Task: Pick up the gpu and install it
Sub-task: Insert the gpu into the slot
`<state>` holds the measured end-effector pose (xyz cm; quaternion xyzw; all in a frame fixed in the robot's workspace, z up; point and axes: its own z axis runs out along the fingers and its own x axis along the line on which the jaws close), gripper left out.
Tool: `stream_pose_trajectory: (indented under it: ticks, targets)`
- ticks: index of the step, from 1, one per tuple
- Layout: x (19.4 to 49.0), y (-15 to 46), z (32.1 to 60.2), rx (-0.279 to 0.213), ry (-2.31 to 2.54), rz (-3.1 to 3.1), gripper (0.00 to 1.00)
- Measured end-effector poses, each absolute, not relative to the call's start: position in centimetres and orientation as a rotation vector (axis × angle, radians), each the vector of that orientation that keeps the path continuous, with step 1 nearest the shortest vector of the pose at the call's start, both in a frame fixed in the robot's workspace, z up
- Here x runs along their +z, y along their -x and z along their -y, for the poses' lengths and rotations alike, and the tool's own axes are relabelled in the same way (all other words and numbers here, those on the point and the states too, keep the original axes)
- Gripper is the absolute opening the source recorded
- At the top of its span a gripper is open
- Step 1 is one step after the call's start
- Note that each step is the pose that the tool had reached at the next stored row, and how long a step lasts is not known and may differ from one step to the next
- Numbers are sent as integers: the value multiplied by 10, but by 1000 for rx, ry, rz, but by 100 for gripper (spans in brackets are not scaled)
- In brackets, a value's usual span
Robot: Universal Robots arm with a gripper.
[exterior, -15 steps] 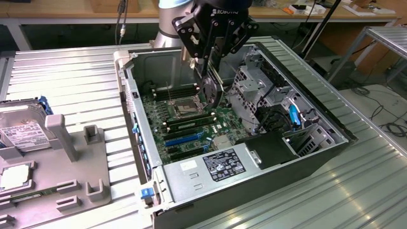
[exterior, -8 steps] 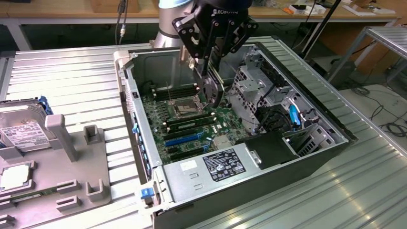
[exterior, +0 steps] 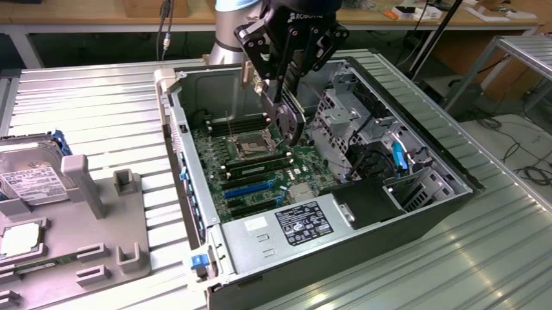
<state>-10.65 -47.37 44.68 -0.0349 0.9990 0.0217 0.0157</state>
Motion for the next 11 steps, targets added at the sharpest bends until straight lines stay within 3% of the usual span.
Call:
stream_pose_trajectory:
  ticks: [11]
  targets:
    - [447, 106, 474, 69, 207, -3104, 27]
